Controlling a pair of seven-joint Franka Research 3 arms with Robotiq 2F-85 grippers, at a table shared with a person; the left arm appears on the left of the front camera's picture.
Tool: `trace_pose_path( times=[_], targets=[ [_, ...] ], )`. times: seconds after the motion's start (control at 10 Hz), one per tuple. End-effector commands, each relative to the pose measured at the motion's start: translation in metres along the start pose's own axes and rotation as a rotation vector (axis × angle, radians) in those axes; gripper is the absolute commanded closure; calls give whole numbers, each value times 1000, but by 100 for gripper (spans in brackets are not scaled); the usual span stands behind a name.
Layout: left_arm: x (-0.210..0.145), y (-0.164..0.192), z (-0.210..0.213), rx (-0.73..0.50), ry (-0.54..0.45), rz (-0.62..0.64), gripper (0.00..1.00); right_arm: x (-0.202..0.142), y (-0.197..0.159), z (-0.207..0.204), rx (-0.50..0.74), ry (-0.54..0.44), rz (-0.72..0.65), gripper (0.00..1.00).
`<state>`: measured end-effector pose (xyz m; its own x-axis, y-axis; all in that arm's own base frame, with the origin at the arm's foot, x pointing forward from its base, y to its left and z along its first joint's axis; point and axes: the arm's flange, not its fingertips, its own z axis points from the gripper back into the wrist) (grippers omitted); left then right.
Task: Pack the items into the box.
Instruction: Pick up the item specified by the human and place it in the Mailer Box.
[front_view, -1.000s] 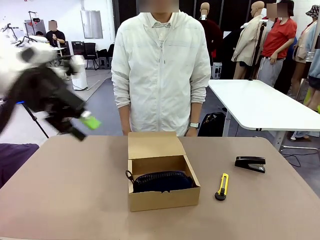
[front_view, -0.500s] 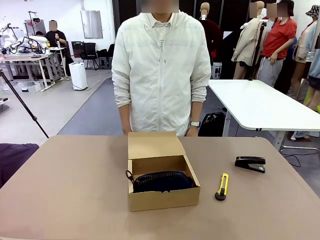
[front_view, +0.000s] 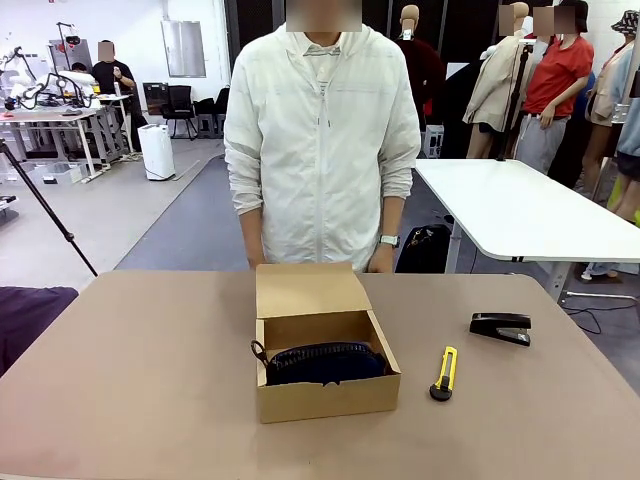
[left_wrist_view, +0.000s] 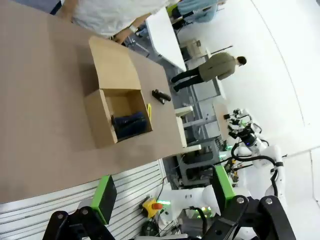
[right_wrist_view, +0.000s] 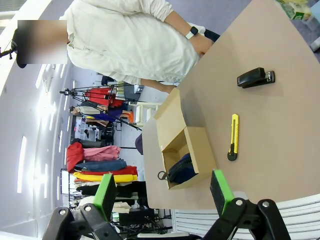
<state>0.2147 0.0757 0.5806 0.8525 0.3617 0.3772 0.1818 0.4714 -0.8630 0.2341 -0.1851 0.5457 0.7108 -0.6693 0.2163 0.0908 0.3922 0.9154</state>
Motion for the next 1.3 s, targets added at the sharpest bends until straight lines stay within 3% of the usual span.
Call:
trace_pose_path(
  times=[0.0, 1.2],
  targets=[
    [-2, -5, 4, -9, -5, 7, 0, 2, 1, 0, 24, -5, 18, 0],
    [-2, -5, 4, -9, -5, 7, 0, 2, 1, 0, 24, -5, 18, 0]
  ],
)
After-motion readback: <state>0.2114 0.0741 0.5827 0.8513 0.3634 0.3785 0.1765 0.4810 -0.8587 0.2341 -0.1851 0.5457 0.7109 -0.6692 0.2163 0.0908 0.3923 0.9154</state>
